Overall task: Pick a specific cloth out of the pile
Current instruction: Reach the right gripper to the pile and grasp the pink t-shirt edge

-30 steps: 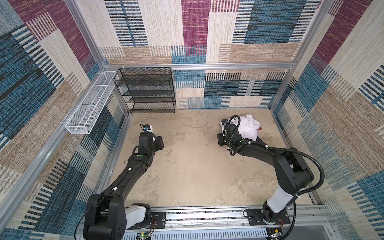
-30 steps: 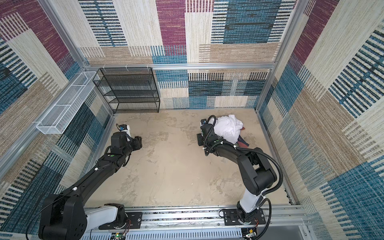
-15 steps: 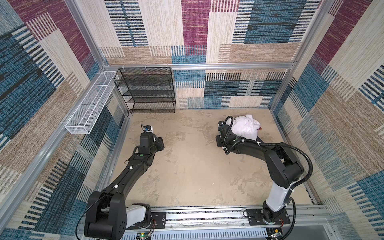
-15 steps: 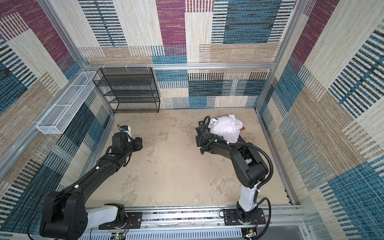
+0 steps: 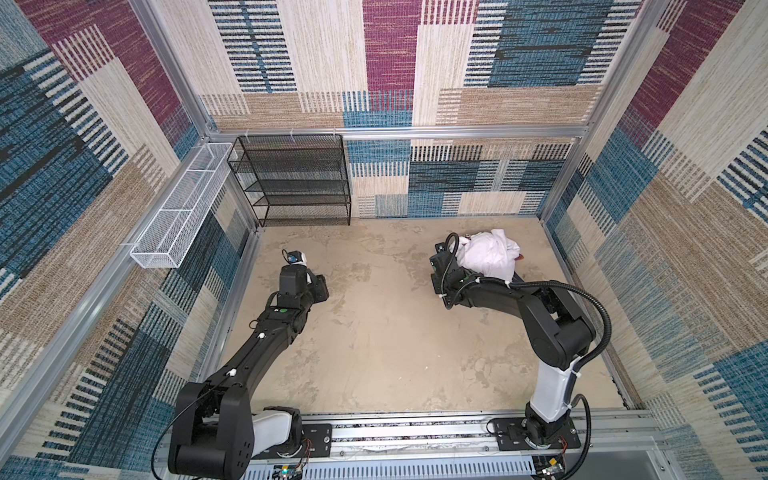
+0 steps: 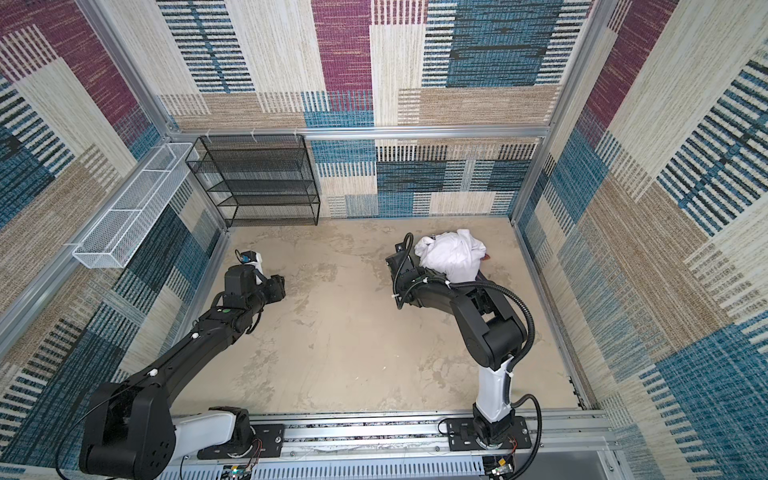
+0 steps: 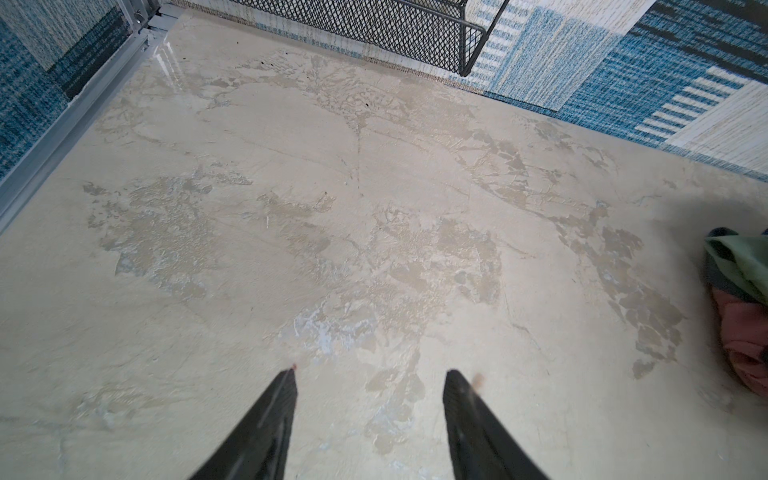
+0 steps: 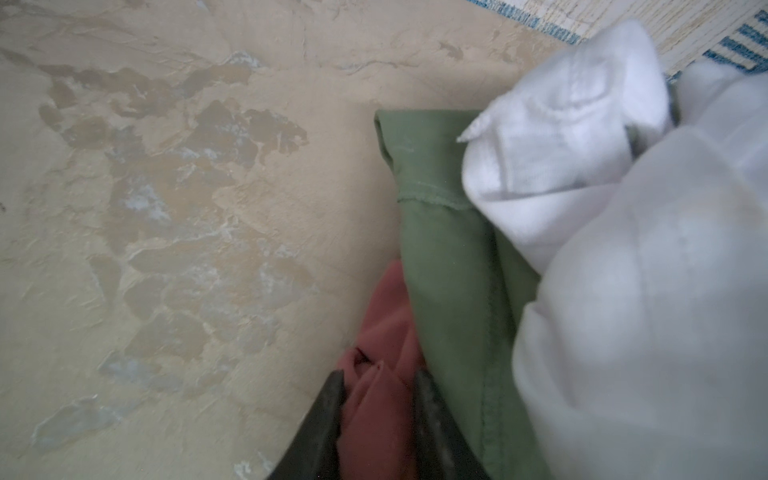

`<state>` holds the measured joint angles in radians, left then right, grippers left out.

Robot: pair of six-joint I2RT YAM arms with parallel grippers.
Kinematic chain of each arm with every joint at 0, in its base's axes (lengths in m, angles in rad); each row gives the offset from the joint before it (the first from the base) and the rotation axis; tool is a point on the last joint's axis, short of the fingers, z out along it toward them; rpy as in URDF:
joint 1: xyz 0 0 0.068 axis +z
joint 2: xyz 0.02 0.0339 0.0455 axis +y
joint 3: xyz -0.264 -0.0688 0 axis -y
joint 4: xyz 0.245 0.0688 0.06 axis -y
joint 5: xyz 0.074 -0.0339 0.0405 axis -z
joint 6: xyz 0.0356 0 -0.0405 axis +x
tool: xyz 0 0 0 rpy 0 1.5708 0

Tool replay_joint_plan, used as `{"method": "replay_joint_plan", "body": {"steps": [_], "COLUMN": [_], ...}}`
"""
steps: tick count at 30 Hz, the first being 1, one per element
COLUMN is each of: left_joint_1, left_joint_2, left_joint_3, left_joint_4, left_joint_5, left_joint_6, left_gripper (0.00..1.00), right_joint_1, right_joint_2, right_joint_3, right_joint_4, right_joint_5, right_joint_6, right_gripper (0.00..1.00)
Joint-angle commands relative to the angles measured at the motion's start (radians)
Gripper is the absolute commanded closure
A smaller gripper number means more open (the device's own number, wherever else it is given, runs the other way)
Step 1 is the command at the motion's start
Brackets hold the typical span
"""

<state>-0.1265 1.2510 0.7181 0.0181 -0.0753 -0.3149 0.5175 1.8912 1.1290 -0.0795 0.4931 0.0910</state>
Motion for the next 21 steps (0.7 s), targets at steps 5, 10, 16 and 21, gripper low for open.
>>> {"method": "replay_joint_plan", "body": {"steps": [5,10,16,21], "left_joint_1": [0.001,0.001,-0.001,-0.004], "left_joint_2": [0.006,0.009,0.015,0.022], "left_joint_3": [0.004,0.007,0.017,0.035], "left_joint_4": [-0.011,-0.012,-0.021,-0.040], "left_joint_5": [0.001,0.017,0.063,0.087], "left_joint_6": [-0.029,-0.035,-0.046,-0.053], "left_gripper": [0.40,0.40,0.42,0.42], "right_joint_1": [0.001,0.002,-0.005,-0.037], "right_joint_2": [0.005,-0.050,-0.140,-0.219], "right_joint_3": [0.002,-0.019,-0.033,-0.043], "right_joint_4": [0.014,0.046,0.063,0.069], "right_joint_5": [0.021,-0.028,-0.084,-0.152], "right_joint_6": [0.013,0.029,0.039,0.061], "right_gripper": [1.00,1.00,1.00,1.00]}}
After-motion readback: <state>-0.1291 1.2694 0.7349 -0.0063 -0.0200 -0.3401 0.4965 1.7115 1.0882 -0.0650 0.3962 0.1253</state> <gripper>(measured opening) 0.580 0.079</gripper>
